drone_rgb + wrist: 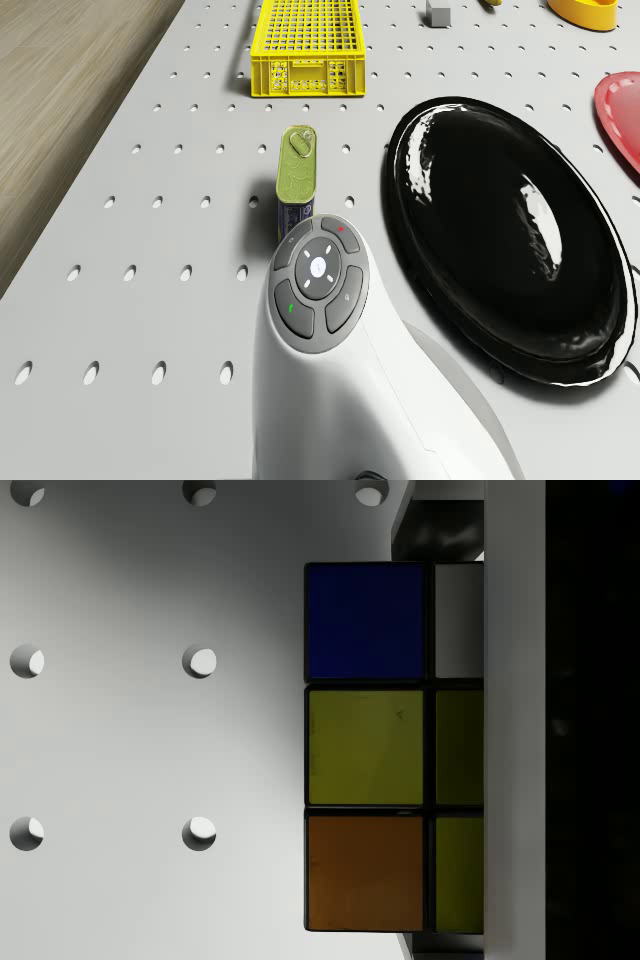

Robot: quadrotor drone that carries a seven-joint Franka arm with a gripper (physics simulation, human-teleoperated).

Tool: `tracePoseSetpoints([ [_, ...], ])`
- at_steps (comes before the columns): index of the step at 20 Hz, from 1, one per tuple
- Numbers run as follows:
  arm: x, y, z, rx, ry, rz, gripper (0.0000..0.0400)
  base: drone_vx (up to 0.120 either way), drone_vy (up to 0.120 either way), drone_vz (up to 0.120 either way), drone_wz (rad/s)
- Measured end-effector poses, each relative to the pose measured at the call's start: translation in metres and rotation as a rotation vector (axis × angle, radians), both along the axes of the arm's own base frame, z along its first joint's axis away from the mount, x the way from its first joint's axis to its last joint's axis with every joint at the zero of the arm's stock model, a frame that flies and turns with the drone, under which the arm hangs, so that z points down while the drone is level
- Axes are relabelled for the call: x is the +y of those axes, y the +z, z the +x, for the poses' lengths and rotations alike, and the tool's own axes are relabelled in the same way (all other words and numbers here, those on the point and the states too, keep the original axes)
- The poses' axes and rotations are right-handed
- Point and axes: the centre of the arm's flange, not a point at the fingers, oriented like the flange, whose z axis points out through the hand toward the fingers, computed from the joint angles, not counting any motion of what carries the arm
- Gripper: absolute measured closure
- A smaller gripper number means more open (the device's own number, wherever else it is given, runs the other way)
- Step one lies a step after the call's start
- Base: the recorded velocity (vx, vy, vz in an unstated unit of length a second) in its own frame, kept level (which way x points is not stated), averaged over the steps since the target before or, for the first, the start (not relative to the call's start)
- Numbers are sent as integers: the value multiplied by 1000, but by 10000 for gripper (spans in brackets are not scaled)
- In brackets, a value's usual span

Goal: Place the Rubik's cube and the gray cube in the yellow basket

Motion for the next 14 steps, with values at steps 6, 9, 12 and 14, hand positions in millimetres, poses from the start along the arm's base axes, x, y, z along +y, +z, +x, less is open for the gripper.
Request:
tracePoseSetpoints([
  [6,0,3,0,0,0,0,25,0,0,0,0],
  [9,0,3,0,0,0,0,52,0,0,0,0],
  [12,0,3,0,0,0,0,64,0,0,0,0],
  [14,0,4,0,0,0,0,68,0,0,0,0],
])
